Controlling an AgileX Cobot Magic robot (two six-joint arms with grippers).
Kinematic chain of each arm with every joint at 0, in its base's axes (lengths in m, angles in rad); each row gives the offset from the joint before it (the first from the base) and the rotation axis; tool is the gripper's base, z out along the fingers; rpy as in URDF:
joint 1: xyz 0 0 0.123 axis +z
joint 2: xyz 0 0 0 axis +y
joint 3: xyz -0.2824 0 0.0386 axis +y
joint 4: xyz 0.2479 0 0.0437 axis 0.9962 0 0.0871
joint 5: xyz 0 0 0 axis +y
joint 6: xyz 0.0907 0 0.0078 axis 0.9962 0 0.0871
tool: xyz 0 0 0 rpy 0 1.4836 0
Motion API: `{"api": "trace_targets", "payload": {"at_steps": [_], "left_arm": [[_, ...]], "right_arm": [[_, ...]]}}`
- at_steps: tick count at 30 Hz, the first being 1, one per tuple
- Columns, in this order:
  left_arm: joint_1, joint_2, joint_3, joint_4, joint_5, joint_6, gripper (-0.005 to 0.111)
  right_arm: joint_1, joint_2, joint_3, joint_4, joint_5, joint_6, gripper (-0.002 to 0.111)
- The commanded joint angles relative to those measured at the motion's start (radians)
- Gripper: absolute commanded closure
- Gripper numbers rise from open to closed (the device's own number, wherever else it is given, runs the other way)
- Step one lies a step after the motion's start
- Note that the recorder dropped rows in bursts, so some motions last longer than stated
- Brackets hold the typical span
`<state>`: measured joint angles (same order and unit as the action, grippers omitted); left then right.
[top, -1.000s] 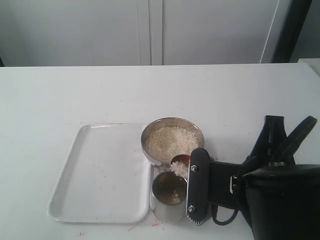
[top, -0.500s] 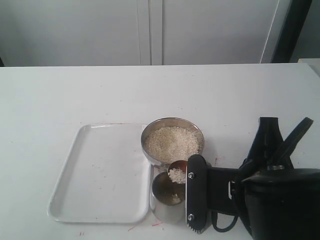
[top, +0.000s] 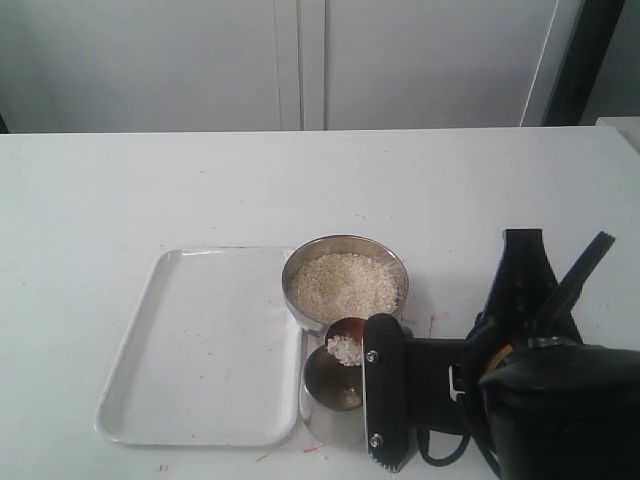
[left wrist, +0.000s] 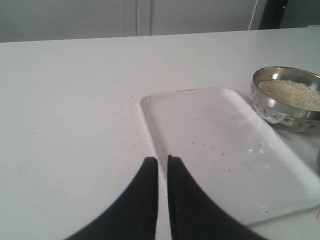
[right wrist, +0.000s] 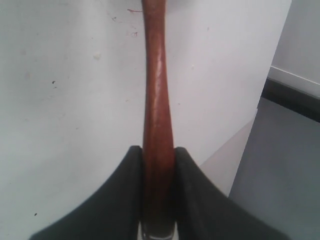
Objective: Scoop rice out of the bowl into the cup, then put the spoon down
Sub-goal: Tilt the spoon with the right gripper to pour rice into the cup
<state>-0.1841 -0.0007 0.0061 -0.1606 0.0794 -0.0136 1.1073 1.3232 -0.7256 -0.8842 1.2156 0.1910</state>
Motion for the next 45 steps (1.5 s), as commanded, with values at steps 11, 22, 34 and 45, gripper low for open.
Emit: {"api": "trace_targets", "payload": {"at_steps": [11,22,34,45], "left_arm": [[-0.003,0.001,-0.006,-0.010,-0.003,-0.005,0.092],[-0.003,0.001,-0.006,-0.010,-0.003,-0.005,0.092],[-0.003,0.001,-0.006,-0.010,-0.003,-0.005,0.092],[-0.003,0.001,-0.006,-0.010,-0.003,-0.005,0.092]], "right_arm": [[0.003,-0.007,0.005,-0.103,0.005,-0.057,0.108],[0.003,-0.007,0.005,-0.181,0.005,-0.057,0.108],[0.003,-0.007,0.005,-0.129,0.005,-0.057,0.108],[0.003,-0.007,0.005,-0.168,0.005,-0.070,0.108]]}}
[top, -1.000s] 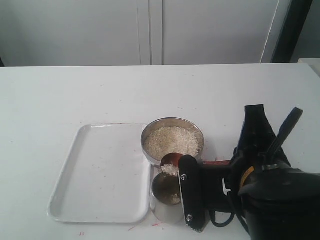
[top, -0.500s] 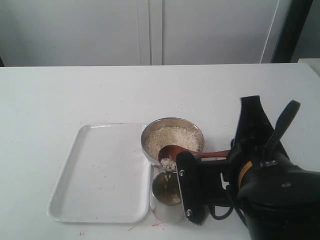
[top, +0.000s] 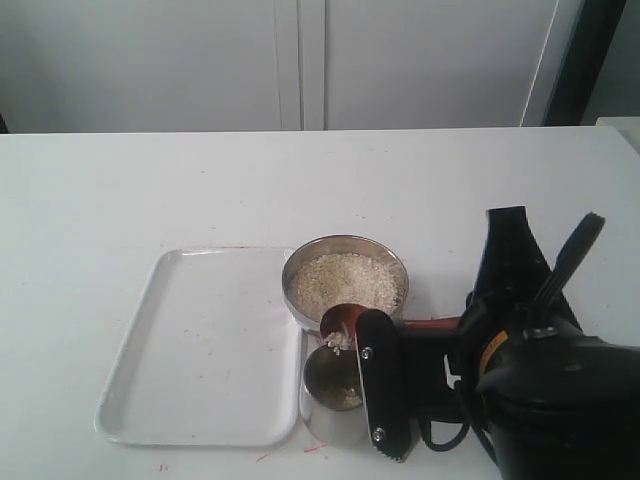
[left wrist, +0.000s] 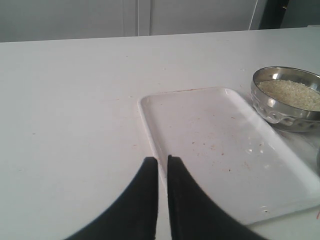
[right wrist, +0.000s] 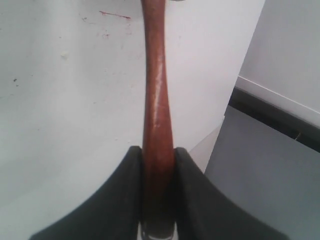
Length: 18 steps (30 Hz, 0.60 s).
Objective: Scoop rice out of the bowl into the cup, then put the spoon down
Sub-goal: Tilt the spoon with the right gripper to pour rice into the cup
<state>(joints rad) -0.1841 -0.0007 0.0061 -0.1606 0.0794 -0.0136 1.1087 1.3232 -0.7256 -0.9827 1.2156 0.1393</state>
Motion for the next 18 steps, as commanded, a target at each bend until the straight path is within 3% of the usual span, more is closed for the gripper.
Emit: {"api": "trace_targets", "payload": {"at_steps": [1,18], "left_arm": [[-0.003,0.001,-0.006,-0.010,-0.003,-0.005,0.092],[-0.003,0.001,-0.006,-0.010,-0.003,-0.005,0.092]], "right_arm": [[0.001,-0.007,0.005,-0.080,0.005,-0.034,0.108],[0.001,-0.007,0.005,-0.055,0.005,-0.051,0.108]]}}
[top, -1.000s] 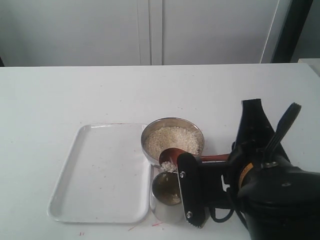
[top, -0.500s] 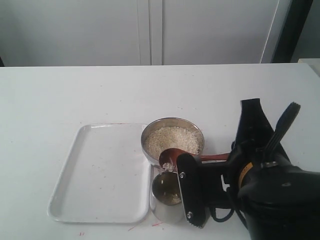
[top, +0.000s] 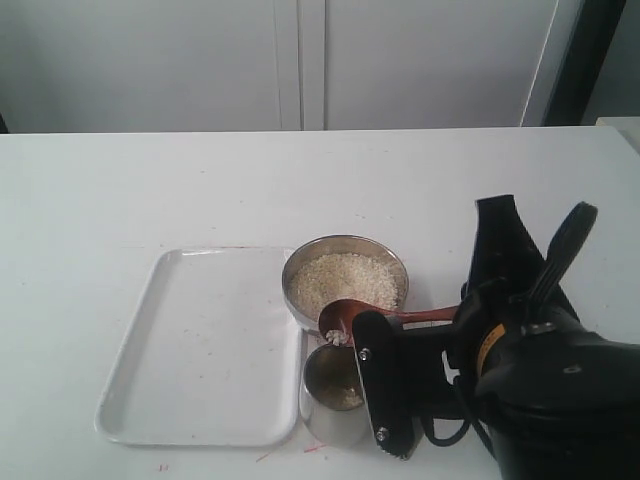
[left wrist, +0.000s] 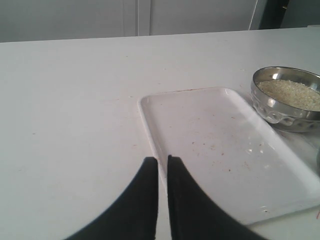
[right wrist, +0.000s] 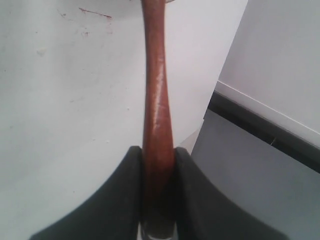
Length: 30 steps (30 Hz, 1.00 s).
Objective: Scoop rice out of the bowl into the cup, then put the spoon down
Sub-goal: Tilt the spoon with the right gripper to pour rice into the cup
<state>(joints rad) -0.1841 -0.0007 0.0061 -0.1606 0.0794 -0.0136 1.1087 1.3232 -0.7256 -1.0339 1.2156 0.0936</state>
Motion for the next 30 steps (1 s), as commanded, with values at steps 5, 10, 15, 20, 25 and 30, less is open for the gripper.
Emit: {"api": "trace_targets", "payload": {"at_steps": [5,10,15,20,25,30], "left_arm": [[-0.003,0.001,-0.006,-0.010,-0.003,-0.005,0.092],[-0.003,0.001,-0.006,-0.010,-0.003,-0.005,0.092],[-0.003,0.001,-0.006,-0.010,-0.003,-0.005,0.092],[-0.003,0.001,-0.006,-0.010,-0.003,-0.005,0.092],[-0.003,0.001,-0.006,-0.010,-0.003,-0.005,0.092],[-0.003,0.001,-0.006,-0.010,-0.003,-0.005,0.092]], "right_arm": [[-0.001,-0.007,0.005,-0.074,0.005,-0.005,0.108],[-0.001,-0.007,0.005,0.016,0.005,-0.005,0.108],[-0.001,-0.007,0.005,-0.039,0.005,-0.005,0.108],[-0.001,-0.007,0.005,-0.118,0.005,-0.013,0.108],[-0.001,-0.007,0.005,-0.090,0.005,-0.013,0.108],[-0.001,-0.007,0.005,-0.071,0.005,0.002,0.108]]}}
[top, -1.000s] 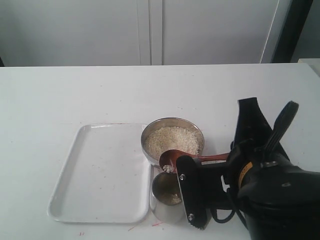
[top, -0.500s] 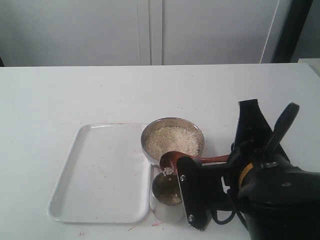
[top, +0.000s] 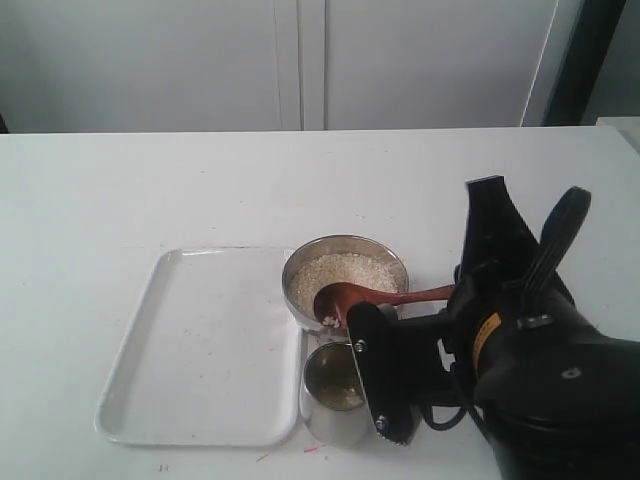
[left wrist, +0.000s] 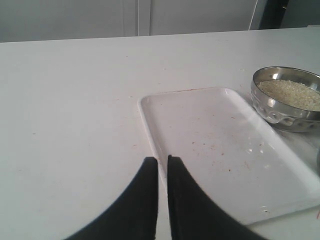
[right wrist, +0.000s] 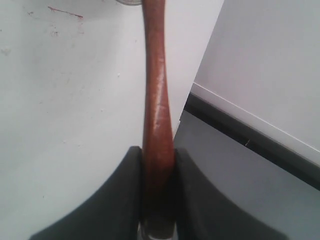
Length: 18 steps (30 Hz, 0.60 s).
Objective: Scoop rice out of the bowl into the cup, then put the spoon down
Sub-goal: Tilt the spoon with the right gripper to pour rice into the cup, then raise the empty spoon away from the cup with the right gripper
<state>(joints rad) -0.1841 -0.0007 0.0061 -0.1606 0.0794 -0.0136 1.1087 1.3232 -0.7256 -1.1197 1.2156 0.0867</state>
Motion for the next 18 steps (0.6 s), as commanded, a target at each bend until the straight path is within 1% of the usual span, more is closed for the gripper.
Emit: {"api": "trace_targets", "payload": {"at_steps": [1,4,10,15,18], "left_arm": [[-0.003,0.001,-0.006,-0.010,-0.003,-0.005,0.092],[-0.003,0.001,-0.006,-0.010,-0.003,-0.005,0.092],[-0.003,0.001,-0.006,-0.010,-0.003,-0.005,0.092],[-0.003,0.001,-0.006,-0.010,-0.003,-0.005,0.092],[-0.003,0.001,-0.006,-0.010,-0.003,-0.005,0.092]], "right_arm": [[-0.001,-0.007,0.005,0.028,0.005,0.010,0.108],[-0.001,-0.007,0.005,0.041,0.005,0.012,0.108],[-0.001,-0.025,0.005,-0.028,0.005,0.010,0.108],[-0.001,-0.074,0.005,0.047,0.005,0.010,0.108],[-0.001,-0.101,0.009,0.053,0.005,0.005,0.108]]}}
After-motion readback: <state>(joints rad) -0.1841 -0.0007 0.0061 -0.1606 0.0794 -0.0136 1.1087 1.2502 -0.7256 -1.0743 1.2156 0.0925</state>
